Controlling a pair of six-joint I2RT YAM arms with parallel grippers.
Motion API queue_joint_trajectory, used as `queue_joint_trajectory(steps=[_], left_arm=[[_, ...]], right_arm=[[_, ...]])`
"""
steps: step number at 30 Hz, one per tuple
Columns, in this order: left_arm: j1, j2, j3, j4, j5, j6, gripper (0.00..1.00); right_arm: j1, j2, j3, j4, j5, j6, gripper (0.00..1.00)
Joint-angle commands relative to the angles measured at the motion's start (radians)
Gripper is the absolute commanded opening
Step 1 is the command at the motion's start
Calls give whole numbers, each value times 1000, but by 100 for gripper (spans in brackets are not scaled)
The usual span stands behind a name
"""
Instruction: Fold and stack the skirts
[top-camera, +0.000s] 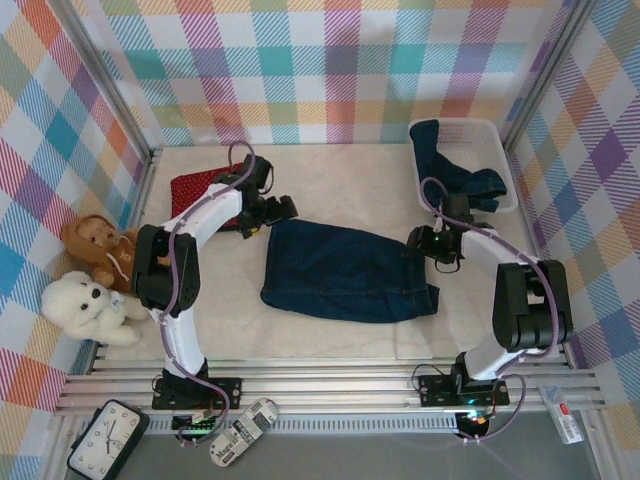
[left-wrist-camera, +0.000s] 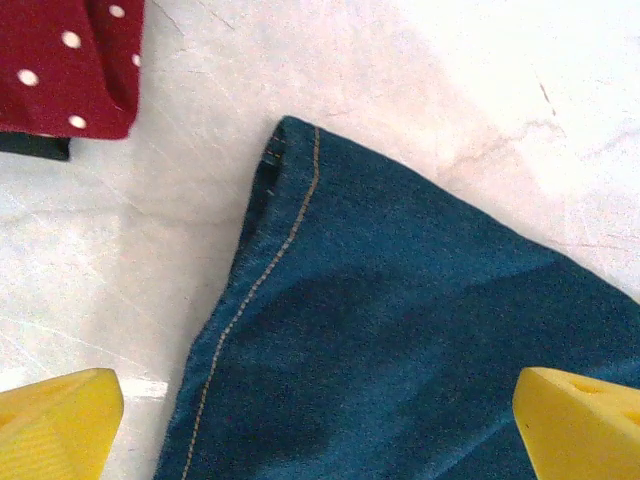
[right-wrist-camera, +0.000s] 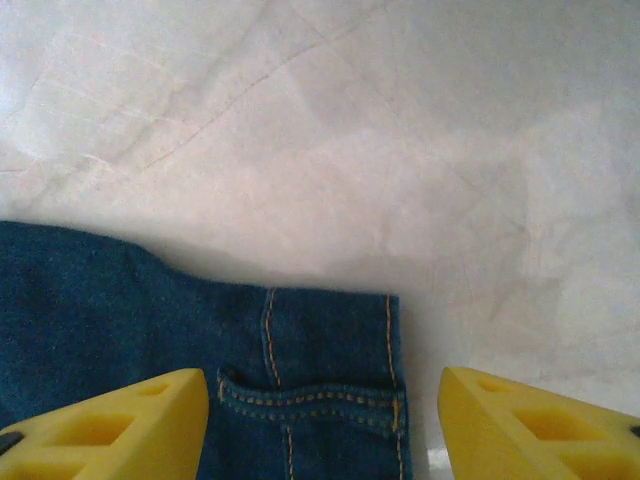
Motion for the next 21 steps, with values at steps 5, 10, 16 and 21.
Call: queue_joint_trajectory(steps=[5, 10, 16, 21], left_arm=[[33, 94, 68, 1, 86, 71, 100], [33, 157, 142, -41, 78, 68, 100], [33, 256, 249, -104, 123, 95, 87], [34, 305, 285, -140, 19, 80, 80]], right_arm=[[12, 93, 85, -91, 25, -83, 63], [22, 164, 126, -153, -3, -79, 63], [37, 191, 149, -174, -4, -85, 43], [37, 186, 145, -172, 2, -83, 26]])
